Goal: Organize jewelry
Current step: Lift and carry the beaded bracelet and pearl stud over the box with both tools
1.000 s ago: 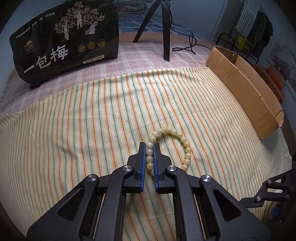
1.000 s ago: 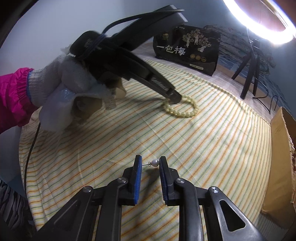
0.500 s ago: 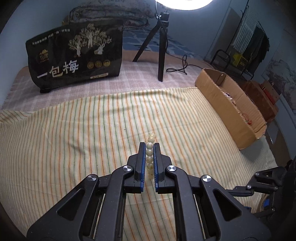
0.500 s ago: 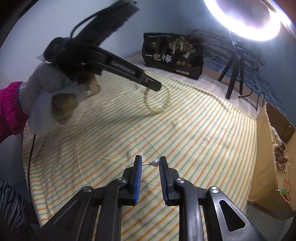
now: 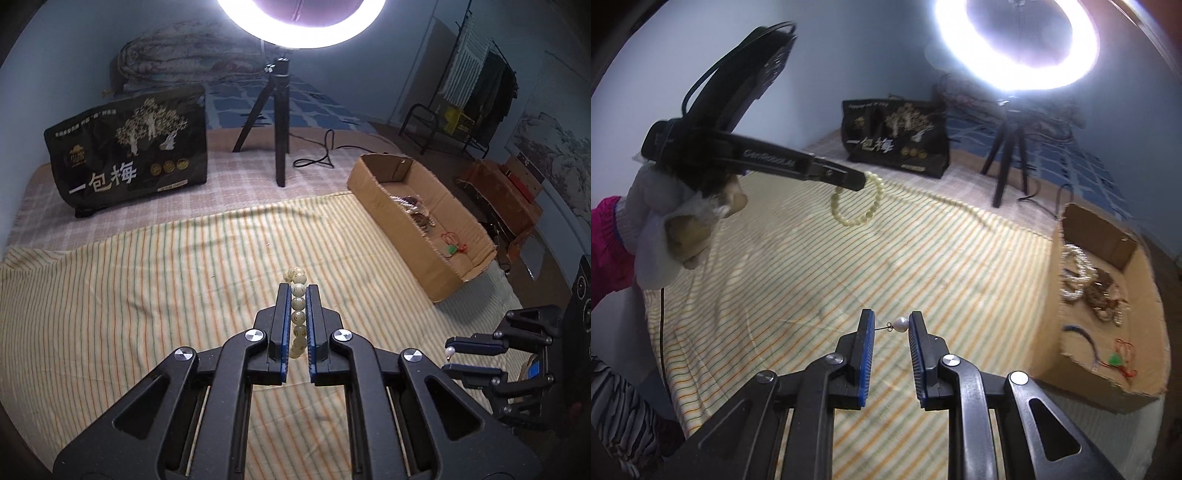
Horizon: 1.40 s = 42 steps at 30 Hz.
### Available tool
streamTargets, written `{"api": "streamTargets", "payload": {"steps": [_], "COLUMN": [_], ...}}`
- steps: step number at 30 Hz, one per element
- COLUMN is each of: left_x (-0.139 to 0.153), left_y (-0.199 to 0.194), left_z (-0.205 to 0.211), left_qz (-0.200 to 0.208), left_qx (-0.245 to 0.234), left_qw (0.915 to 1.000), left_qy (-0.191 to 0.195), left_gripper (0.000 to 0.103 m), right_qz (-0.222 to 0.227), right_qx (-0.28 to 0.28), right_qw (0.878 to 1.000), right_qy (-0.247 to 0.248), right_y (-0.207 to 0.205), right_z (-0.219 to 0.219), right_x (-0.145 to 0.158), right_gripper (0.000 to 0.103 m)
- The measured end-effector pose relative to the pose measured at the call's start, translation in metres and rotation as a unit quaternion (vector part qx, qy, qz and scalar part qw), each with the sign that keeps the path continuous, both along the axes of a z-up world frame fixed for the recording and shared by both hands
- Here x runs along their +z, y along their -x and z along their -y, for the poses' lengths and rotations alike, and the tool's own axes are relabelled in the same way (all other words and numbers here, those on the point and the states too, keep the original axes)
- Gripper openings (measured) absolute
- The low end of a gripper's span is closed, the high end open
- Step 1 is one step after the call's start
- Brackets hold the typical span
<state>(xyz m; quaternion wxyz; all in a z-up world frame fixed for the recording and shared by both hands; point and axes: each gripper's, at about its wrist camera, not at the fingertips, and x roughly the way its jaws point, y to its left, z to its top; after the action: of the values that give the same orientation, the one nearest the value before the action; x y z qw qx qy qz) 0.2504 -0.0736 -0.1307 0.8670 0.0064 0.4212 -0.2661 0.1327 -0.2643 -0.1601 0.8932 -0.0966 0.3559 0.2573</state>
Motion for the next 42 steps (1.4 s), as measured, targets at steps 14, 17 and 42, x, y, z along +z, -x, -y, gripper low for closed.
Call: {"api": "streamTargets", "payload": {"steps": [14,17,42], "left_x": [0.025,0.028,0.019], "left_y": [0.015,0.016,-0.012], "left_z": [0.070,0.089,0.205], "left_qz": [0.016,0.020,0.030], "left_qx": [-0.052,-0.063,-0.106], "left_qw": [0.9985,0.9978,0.9939], "left_qy": [0.001,0.000,0.000], "left_gripper": [0.005,0.005,0.005], "right_qz": [-0.002,-0.008,-0.026], "right_qx": [-0.090,-0.112,-0.196], "right_qw": [0.996,0.993,0.979], "right_qy": [-0.023,-0.026,-0.042], "right_y": [-0.001,-0.003,-0.052], "right_z": [0.087,0.105,0.178], "right_x": [0.023,0.025,0.021], "right_gripper": [0.017,0.017,0.017]}}
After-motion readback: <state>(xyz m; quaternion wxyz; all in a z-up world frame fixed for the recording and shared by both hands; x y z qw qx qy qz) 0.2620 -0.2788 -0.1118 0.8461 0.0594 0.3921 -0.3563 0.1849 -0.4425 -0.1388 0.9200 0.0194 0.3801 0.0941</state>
